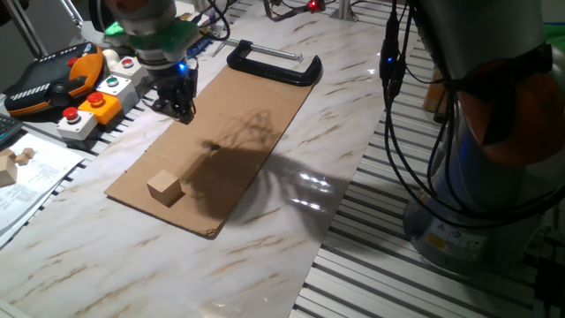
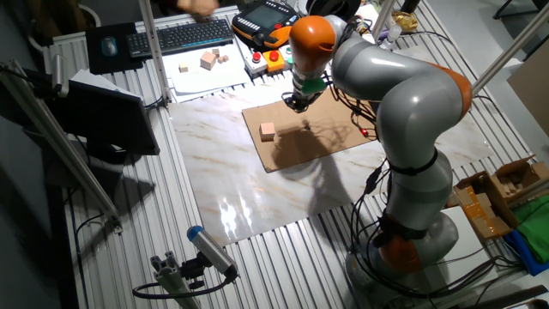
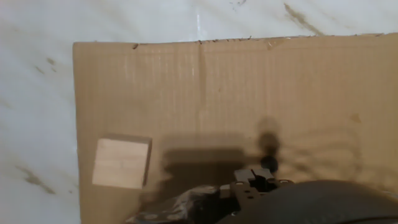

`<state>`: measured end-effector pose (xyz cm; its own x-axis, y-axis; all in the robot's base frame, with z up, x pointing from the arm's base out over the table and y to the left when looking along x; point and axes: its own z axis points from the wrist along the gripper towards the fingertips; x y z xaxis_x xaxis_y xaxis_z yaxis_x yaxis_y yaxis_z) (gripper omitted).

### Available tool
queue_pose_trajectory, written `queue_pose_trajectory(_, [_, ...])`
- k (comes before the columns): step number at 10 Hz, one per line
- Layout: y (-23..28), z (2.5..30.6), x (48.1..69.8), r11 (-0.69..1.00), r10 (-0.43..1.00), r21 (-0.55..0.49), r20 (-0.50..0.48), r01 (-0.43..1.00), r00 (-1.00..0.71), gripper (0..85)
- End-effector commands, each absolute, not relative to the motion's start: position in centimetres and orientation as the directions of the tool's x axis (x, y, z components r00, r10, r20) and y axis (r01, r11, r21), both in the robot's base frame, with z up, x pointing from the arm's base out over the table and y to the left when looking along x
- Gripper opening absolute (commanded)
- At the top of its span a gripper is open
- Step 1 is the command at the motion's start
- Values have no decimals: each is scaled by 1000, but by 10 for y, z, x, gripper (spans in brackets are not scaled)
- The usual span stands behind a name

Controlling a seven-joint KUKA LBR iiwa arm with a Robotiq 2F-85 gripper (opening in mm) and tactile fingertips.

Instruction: Hold a small block with the gripper and sweep it from left to right on the table

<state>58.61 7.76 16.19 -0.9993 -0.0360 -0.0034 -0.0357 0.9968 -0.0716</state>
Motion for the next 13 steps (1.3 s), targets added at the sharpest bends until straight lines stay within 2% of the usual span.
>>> queue_pose_trajectory(1, [75,162,584,997,-49,-66,4,-50,-999,7])
queue_pose_trajectory(13, [76,163,582,994,-87,-65,13,-88,-996,7])
